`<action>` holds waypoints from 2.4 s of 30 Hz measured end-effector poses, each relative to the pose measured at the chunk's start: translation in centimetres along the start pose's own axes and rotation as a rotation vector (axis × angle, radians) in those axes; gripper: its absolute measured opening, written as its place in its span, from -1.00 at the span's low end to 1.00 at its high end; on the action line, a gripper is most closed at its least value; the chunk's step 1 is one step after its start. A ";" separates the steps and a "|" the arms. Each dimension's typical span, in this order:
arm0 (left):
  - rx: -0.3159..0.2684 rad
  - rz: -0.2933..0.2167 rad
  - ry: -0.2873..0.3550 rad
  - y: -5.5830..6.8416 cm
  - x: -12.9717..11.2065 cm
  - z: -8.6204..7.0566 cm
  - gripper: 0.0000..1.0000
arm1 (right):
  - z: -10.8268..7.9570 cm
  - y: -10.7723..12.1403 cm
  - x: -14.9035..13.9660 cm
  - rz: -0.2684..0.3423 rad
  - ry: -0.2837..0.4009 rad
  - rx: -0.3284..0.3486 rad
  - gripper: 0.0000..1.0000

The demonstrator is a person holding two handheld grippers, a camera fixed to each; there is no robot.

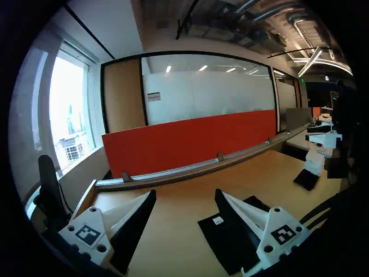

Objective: Fold towel

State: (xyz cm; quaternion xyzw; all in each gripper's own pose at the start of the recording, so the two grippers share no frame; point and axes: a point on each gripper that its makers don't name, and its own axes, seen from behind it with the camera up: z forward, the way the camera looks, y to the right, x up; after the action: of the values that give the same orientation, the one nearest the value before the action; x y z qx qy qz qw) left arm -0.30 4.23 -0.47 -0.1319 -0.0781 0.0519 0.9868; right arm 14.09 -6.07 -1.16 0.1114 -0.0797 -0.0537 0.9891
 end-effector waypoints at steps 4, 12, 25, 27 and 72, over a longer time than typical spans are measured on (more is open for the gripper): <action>-0.079 0.014 -0.041 1.6 -1.0 0.1 0.88 | -0.1 -1.3 -1.1 -0.031 -0.060 0.066 1.00; -0.162 0.036 -0.092 3.4 -2.2 0.2 0.89 | -0.2 -2.8 -2.1 -0.087 -0.133 0.156 1.00; -0.209 0.047 -0.170 5.2 -6.3 0.4 0.88 | -0.3 -4.5 -6.3 -0.106 -0.229 0.233 1.00; -0.213 0.051 -0.182 5.4 -7.0 0.5 0.88 | -0.3 -4.7 -6.9 -0.108 -0.238 0.240 1.00; -0.315 0.085 -0.435 11.0 -23.9 0.8 0.88 | -0.9 -8.4 -24.8 -0.169 -0.482 0.354 1.00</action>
State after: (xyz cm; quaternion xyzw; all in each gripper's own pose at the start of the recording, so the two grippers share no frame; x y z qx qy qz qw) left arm -24.82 12.08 -5.98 -0.2725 -0.2898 0.1073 0.9112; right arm -10.86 -10.94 -7.58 0.2721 -0.3104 -0.1458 0.8991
